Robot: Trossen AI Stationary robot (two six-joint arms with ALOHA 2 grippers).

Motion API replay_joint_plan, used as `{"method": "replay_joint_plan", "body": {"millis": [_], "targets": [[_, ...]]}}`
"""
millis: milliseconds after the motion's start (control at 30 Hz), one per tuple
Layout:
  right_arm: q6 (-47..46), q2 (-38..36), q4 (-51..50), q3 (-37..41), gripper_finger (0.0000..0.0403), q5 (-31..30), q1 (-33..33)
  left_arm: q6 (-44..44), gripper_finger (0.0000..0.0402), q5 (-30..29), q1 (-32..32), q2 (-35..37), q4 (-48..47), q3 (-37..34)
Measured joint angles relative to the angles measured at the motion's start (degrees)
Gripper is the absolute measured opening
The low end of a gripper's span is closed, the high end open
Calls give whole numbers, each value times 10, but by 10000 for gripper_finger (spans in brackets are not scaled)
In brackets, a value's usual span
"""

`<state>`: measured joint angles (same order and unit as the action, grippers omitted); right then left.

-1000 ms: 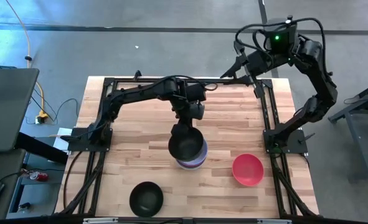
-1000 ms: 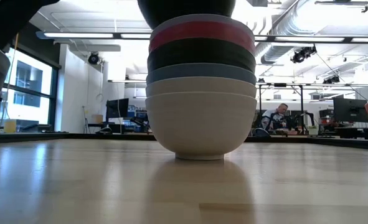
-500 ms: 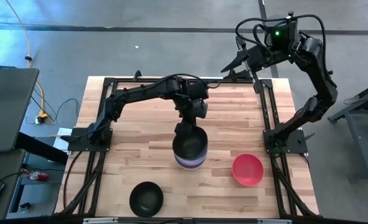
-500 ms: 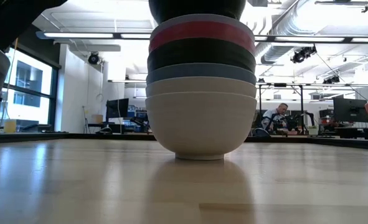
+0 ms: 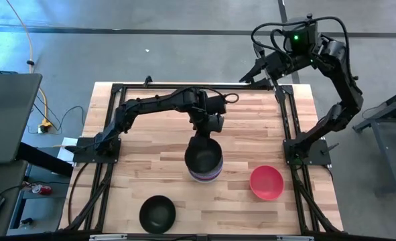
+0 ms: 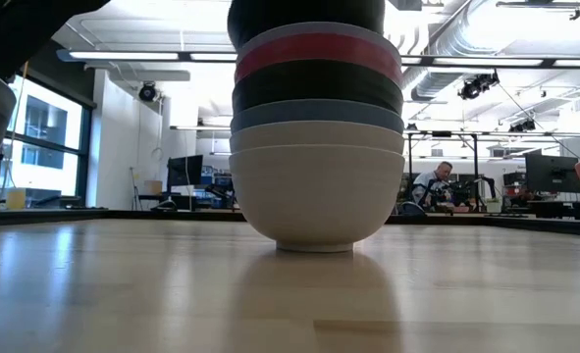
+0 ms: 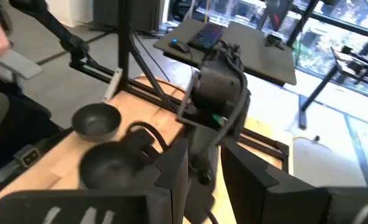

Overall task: Nest bowls inside each other
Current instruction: Stack the top black bowl on top of the light violet bowl

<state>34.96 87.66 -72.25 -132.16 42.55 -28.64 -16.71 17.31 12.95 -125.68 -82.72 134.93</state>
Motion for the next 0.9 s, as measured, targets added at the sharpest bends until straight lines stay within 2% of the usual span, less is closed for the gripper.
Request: {"method": "replay_joint_plan", "body": {"millis": [167,300,600,767,900], "targets": [[0,0,-4,0,90,41,0,7,0,-40,-6,-19,-22,1],[0,0,-11,0,90,45,0,9,0,-64,-9,-32,-43,1],[7,0,-23,0,90,45,0,0,0,-63,-9,-35,-49,1],[11,0,-23,0,90,45,0,-5,0,-26,3,-35,-58,1],[11,0,-26,0,90,45,0,-5,0,-22,7,-35,-62,1]]}}
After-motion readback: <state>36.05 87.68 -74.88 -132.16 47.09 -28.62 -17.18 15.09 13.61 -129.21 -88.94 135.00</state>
